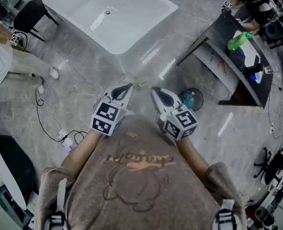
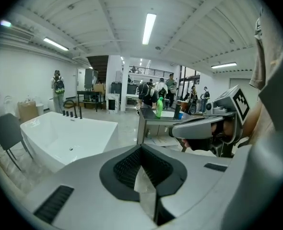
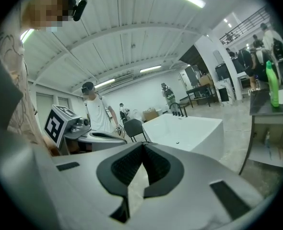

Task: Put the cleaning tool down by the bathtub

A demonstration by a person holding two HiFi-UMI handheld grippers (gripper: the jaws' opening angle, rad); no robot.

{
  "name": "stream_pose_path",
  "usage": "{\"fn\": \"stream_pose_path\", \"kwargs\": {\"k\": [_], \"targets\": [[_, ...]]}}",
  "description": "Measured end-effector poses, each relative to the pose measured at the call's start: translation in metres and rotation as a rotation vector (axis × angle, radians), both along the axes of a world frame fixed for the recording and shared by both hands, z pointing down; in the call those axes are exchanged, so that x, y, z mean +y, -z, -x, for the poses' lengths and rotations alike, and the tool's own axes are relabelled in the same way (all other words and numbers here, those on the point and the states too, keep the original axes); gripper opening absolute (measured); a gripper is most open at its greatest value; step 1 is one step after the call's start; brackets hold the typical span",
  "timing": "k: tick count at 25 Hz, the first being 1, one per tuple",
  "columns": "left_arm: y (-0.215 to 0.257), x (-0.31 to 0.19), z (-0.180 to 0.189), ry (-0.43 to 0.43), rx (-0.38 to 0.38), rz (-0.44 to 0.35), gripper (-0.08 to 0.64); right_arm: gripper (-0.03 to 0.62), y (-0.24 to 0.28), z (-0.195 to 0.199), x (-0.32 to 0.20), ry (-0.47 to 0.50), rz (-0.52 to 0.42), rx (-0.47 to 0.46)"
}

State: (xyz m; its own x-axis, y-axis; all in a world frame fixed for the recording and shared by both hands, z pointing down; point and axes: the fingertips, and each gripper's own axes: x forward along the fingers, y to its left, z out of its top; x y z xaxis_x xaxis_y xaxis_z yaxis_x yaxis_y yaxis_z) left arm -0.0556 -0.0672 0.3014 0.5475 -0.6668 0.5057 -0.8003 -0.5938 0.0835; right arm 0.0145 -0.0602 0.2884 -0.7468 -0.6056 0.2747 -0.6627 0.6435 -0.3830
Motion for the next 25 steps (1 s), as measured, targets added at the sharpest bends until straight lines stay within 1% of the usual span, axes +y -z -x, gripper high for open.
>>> {"fn": "stream_pose_path", "kwargs": {"k": [3, 7, 14, 21, 25], "targets": [[0.002, 0.000, -0.005, -0.006, 0.004, -0.015, 0.011, 0.000, 0.001, -0.001, -0.001, -0.003, -0.009, -0.011], [0.003, 0.000, -0.010, -0.007, 0.007, -0.021, 0.011, -0.002, 0.003, -0.002, -0.002, 0.006, -0.012, -0.004], [0.000, -0.003, -0.012, 0.015, 0.027, -0.016, 0.011, 0.000, 0.001, 0.000, -0.004, 0.019, -0.008, -0.009], [0.008, -0.011, -0.010, 0.039, 0.040, -0.036, 0.011, -0.002, 0.001, 0.002, -0.008, 0.034, -0.018, -0.012], [0.003, -0.010, -0.007, 0.042, 0.035, -0.017, 0.011, -0.002, 0.002, 0.003, -0.007, 0.033, -0.005, -0.009]]}}
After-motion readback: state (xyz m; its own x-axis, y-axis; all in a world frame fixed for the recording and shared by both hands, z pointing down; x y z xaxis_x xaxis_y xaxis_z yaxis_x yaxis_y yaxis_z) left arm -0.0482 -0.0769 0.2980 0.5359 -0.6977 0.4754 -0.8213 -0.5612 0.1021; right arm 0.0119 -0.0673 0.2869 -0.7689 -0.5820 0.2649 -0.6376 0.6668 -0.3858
